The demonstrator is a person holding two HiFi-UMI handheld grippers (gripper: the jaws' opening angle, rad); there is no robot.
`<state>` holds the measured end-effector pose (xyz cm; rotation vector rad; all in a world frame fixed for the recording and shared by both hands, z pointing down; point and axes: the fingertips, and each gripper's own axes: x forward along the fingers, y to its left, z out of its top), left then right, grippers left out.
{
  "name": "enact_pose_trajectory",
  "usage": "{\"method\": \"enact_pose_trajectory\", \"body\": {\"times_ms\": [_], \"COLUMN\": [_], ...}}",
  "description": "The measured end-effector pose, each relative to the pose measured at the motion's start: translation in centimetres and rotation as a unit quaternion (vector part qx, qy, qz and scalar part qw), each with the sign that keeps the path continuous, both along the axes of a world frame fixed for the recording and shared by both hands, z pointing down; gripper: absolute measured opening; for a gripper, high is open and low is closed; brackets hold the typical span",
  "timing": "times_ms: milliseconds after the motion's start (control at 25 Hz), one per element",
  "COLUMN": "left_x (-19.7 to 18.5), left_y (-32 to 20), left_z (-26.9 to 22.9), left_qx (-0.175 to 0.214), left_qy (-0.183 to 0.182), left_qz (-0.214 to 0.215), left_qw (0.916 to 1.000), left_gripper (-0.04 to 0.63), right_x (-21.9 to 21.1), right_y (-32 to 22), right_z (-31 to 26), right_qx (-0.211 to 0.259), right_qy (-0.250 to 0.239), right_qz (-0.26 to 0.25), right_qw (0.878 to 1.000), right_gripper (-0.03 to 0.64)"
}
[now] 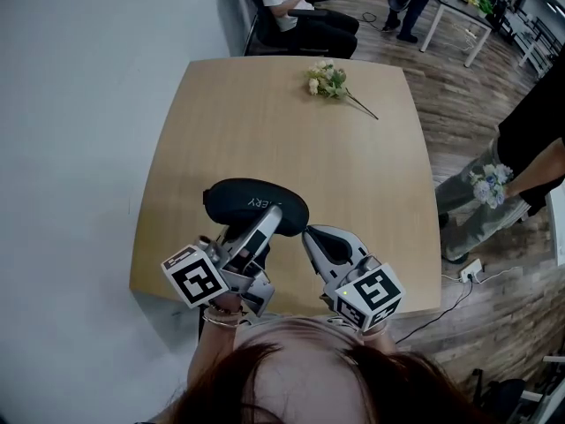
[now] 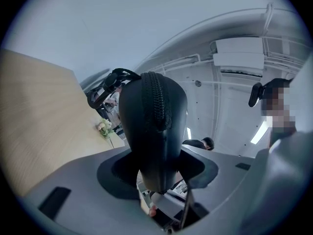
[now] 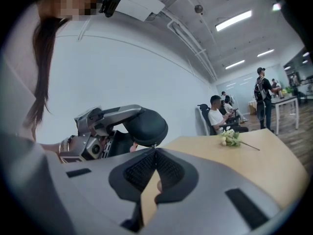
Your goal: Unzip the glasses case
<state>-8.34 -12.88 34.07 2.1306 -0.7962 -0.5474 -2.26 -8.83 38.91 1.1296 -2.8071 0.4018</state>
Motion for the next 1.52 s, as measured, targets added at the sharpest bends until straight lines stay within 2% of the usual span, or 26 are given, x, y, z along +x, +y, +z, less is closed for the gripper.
{"method": "enact_pose_trajectory", "body": {"times_ms": [600,760,1200,1520], "left_x": [0.6,0.9,1.5,1.8], "left_y": [0.2,0.4,0.6,0.8], "left_z": [0.9,1.1,1.8,2.6], "left_qx": [-0.011,-0.010,-0.016,-0.028], "left_qy": [-0.029,-0.050,-0.080,-0.090], "left_qz": [0.024,0.037,0.061,0.081], "left_qw": [0.9992,0.9980,0.9948,0.9923], "left_gripper": [0.222,0.221,0.218,0.216], "right_x": [0.7,0.9,1.5,2.0], "right_y": [-0.5,-0.6,-0.9,-1.3], "right_z": [0.9,1.2,1.9,2.3], "right_qx": [0.008,0.010,0.016,0.026], "right_qy": [0.029,0.040,0.066,0.087], "right_qz": [0.005,0.006,0.010,0.015], "right_qw": [1.000,0.999,0.998,0.996], "right_gripper": [0.014,0.015,0.015,0.015]}}
